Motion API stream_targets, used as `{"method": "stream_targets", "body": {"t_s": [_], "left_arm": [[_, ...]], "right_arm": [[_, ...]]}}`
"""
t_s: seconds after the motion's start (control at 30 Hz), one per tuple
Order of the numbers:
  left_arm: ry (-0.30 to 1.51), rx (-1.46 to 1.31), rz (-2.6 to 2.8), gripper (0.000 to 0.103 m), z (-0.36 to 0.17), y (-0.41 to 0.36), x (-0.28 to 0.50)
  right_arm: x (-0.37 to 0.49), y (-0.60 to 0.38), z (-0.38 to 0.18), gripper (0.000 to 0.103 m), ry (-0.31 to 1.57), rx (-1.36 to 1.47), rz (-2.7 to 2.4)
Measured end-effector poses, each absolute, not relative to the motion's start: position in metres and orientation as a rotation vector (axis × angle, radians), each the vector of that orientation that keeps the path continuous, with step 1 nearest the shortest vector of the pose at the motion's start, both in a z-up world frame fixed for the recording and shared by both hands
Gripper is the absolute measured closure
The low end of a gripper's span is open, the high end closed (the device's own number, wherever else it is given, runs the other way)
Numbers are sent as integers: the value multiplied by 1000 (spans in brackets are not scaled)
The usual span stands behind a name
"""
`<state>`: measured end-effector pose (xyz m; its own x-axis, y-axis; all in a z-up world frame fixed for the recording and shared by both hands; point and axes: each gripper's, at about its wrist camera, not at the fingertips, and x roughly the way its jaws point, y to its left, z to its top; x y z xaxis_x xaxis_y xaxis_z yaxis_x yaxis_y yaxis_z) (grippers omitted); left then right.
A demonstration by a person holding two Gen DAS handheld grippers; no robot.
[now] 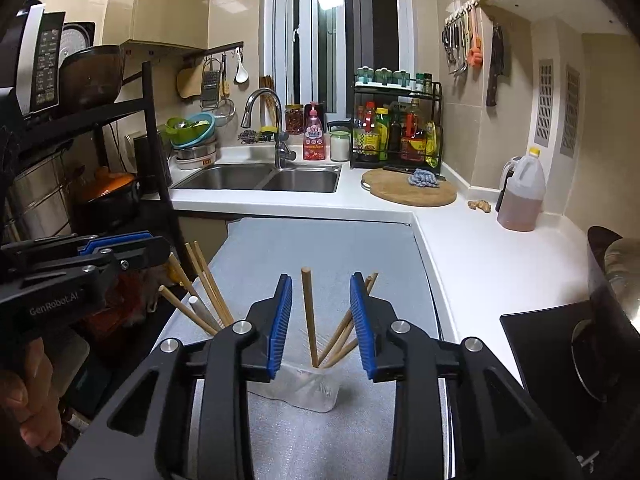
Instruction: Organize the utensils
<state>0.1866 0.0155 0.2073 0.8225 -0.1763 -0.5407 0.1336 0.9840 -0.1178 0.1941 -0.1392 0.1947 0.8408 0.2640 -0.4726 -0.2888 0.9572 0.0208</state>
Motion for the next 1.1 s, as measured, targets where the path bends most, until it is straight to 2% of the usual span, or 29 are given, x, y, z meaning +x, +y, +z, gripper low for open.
{"method": "stream_targets", "body": {"t_s": [0.17, 0.37, 0.4, 0.47, 0.6, 0.63, 0.77, 0.83, 0.9, 0.97, 1.1], "left_arm": [[506, -66, -159, 67, 208, 21, 151], [471, -76, -140, 60, 168, 28, 117], [461, -70, -124, 59, 156, 27, 112], [440, -65, -67, 49, 137, 26, 109], [462, -106, -14, 42, 108, 26, 116], [465, -101, -5, 37, 103, 26, 118], [475, -82, -7, 20, 85, 19, 124], [474, -85, 2, 13, 78, 16, 125], [477, -83, 6, 13, 73, 13, 124], [486, -81, 6, 8, 67, 8, 123], [503, -68, 9, 8, 58, 4, 123]], "right_arm": [[164, -147, 196, 64, 458, -50, 288], [131, -154, 170, 57, 446, -46, 256], [127, -156, 163, 54, 450, -40, 252], [122, -157, 150, 49, 449, -44, 240], [129, -160, 119, 38, 471, -62, 203], [132, -163, 113, 36, 482, -50, 201], [137, -169, 94, 16, 452, -41, 177], [137, -172, 85, 12, 444, -31, 162], [139, -175, 77, 7, 450, -6, 158], [140, -176, 72, 5, 454, 5, 143], [143, -178, 66, 5, 467, 1, 127]]}}
